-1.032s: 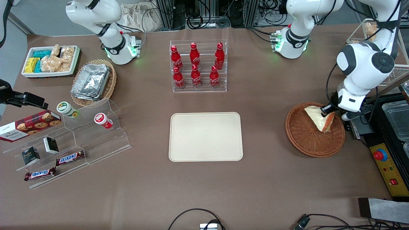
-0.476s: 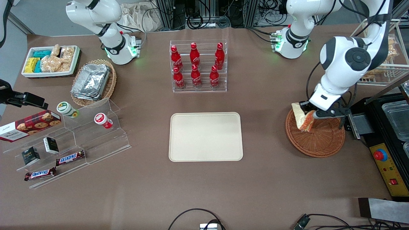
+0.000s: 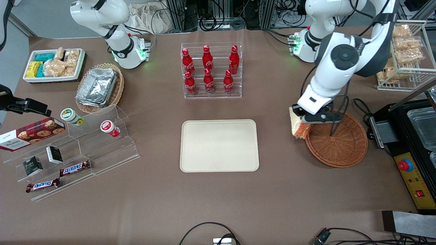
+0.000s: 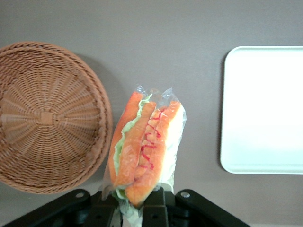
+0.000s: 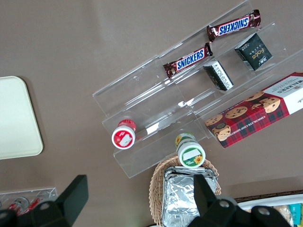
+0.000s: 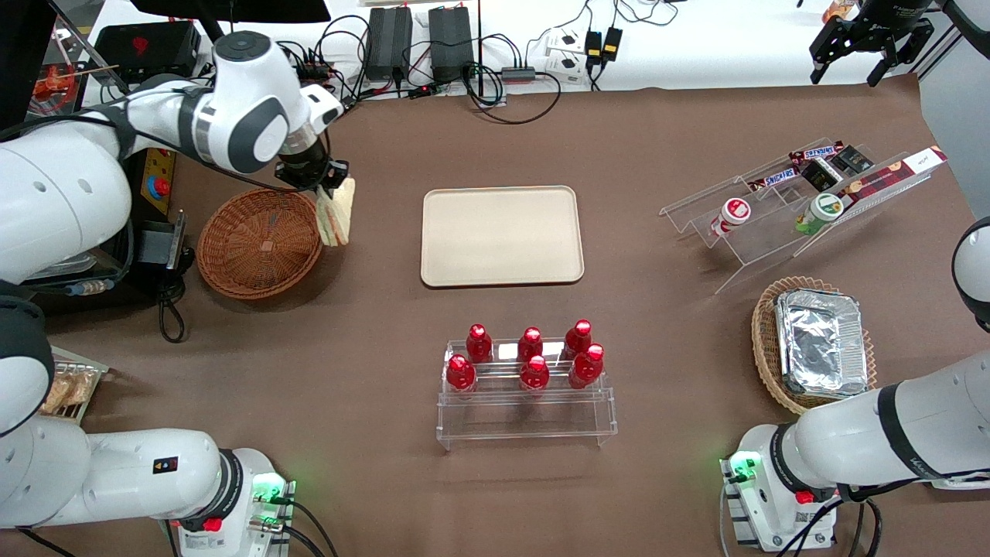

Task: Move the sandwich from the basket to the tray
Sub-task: 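Lift the sandwich out of the basket and carry it toward the tray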

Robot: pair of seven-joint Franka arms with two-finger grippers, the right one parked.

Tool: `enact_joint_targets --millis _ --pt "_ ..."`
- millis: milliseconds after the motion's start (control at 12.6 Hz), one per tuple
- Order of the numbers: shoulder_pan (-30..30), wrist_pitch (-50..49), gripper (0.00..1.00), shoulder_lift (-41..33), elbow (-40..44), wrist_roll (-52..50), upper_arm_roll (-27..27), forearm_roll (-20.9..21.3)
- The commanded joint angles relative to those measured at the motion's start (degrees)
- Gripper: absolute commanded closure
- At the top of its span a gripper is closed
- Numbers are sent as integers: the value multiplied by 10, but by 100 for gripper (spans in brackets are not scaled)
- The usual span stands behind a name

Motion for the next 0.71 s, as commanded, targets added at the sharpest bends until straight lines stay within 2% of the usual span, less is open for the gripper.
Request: enact_joint_targets --millis 0,317,635 --pt "-2 -17 88 75 71 -81 -45 47" --pt "-79 -57 88 188 177 -224 -50 138" --pt "-130 -60 86 266 232 -283 -50 192"
